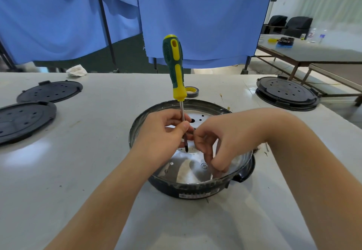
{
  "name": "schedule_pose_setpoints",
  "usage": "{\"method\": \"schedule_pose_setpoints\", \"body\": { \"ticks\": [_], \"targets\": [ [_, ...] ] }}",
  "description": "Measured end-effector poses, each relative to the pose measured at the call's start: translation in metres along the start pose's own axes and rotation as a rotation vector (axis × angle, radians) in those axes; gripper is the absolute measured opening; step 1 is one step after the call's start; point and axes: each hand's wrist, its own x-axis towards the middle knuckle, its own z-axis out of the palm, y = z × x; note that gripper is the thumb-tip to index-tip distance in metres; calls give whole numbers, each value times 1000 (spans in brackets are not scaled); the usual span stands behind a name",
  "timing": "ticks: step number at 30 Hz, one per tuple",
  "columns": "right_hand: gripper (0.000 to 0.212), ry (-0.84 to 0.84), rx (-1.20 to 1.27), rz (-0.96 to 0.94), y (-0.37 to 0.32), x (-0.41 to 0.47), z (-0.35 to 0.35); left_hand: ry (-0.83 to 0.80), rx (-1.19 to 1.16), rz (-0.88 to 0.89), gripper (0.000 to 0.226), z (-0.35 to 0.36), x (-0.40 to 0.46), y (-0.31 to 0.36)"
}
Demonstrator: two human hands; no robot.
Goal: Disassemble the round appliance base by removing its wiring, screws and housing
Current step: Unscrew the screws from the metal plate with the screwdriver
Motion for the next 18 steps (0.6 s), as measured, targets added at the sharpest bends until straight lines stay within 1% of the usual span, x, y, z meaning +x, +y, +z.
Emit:
{"method": "schedule_pose_setpoints", "body": {
  "ticks": [4, 7, 10, 15, 18],
  "targets": [
    [25, 85, 139, -101, 9, -12, -8, -6, -5, -9, 21, 0, 0, 0],
    [25, 171, 194, -106, 17, -21, -15, -6, -20, -28, 21, 0, 1, -1],
    [26, 291, 225, -30, 31, -31, -23, -16, -29, -40, 20, -1, 2, -1],
    [23, 516, 246, 159, 65, -47, -39, -30, -54, -49, 20, -1, 0, -1],
    [24, 582, 251, 277, 82, -50, -44, -65, -63, -57, 18, 0, 0, 1]
  ]
}}
